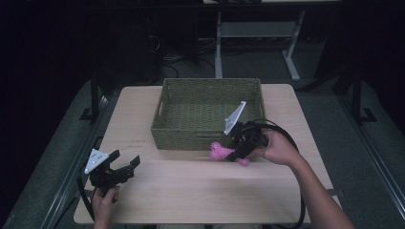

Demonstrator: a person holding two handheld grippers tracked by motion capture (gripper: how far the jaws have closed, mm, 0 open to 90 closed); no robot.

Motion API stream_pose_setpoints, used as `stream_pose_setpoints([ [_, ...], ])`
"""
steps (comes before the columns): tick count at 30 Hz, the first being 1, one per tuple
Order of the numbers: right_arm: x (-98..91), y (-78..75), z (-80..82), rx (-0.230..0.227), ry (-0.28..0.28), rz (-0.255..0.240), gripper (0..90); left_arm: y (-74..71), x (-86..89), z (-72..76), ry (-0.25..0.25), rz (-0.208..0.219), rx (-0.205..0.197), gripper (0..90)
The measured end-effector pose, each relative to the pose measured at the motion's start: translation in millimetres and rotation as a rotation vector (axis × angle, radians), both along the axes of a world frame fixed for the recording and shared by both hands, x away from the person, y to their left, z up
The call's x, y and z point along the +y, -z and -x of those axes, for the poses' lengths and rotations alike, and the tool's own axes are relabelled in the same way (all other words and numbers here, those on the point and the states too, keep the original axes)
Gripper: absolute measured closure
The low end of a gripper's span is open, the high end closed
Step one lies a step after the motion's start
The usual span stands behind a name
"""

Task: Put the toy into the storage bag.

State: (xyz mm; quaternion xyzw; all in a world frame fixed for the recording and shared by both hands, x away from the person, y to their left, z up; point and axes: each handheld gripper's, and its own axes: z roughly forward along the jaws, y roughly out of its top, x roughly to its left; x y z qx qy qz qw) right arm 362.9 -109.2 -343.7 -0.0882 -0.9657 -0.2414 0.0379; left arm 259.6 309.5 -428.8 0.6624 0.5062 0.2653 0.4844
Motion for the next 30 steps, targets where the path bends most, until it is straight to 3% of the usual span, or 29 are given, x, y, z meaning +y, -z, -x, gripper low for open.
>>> stream_pose_setpoints([
  [17,-1.6,-20.8,-16.5,0.001,0.007,-0.022,58.0,-0.5,0.8,0.4,-0.002,0.000,-0.003,13.0],
  [30,-1.3,-37.2,-33.1,-0.009,0.012,-0.012,58.0,-0.5,1.6,0.4,-0.005,0.005,-0.003,13.0],
])
